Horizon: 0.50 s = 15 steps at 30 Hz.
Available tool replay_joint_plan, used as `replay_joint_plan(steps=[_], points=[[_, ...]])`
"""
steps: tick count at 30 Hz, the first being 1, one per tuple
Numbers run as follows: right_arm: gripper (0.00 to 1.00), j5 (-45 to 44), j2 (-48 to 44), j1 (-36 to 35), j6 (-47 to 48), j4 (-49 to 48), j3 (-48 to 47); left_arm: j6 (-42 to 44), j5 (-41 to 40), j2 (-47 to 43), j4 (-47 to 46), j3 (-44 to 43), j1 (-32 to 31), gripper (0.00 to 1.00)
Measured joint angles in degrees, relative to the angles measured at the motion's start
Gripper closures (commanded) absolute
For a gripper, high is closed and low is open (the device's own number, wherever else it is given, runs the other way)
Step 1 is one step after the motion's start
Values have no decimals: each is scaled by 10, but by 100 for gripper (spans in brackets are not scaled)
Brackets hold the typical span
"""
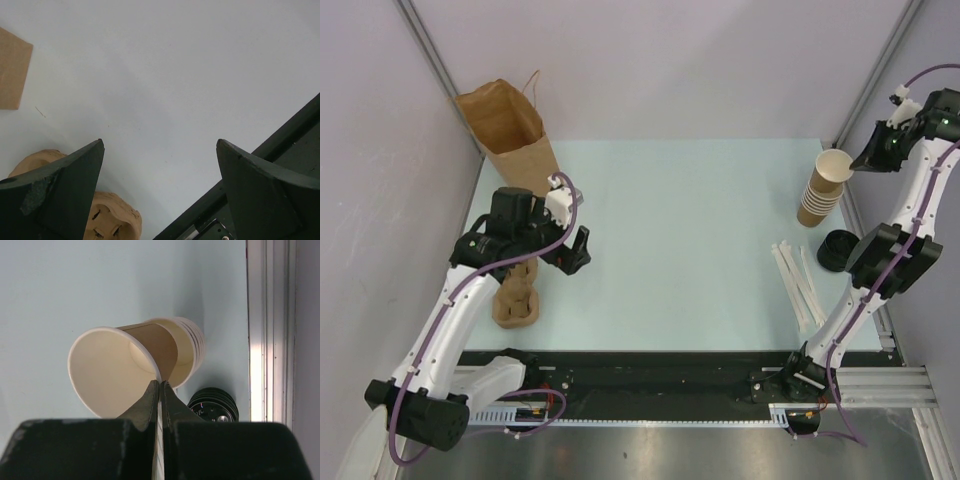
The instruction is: Pack the takeout coffee
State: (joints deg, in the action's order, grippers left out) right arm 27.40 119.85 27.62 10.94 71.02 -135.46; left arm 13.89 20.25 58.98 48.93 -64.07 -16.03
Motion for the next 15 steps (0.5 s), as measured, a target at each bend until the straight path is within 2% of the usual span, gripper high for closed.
replay_joint_plan(steps=[10,13,15], points=[[100,24,-42,6,3,4,-25,-4,10,3,0,0,-1,0],[100,36,-60,-6,17,15,-26,-6,16,3,1,-1,-1,0],[100,42,-72,-38,32,28,-25,-8,33,2,0,-5,-2,0]])
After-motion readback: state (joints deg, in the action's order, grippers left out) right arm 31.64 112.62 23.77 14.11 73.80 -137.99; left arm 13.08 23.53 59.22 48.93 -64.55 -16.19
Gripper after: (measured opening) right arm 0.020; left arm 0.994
